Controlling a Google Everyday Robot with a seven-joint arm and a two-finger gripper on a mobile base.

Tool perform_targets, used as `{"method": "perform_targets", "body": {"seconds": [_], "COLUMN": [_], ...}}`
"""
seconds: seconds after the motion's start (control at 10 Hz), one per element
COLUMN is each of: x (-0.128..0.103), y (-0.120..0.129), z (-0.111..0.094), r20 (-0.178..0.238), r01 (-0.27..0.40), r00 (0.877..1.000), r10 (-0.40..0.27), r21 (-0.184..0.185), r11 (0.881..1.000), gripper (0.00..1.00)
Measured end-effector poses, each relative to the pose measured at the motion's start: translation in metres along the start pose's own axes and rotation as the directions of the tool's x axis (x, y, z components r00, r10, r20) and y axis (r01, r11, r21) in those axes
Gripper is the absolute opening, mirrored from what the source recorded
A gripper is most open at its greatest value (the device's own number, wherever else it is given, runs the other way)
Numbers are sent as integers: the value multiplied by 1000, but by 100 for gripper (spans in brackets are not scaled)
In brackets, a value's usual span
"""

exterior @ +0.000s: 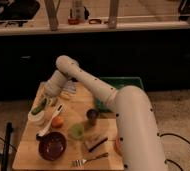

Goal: Place pepper in paper cup

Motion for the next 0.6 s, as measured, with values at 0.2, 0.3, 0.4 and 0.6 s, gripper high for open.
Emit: {"method": "perform_targets", "body": {"seconds": [0.2, 0.3, 0.4, 0.6], "x": [-5, -6, -6, -6], "y": [-10, -12, -15, -20], "z": [8, 11, 14, 21], "r20": [-17, -26, -38, -59], "r01": [13, 13, 12, 8], "r00": [1000, 1000, 999, 998], "r10": [-13, -15, -14, -13], "r21": [-27, -42, -55, -81], "r11": [1000, 999, 998, 997], "gripper": [0, 0, 0, 0]}}
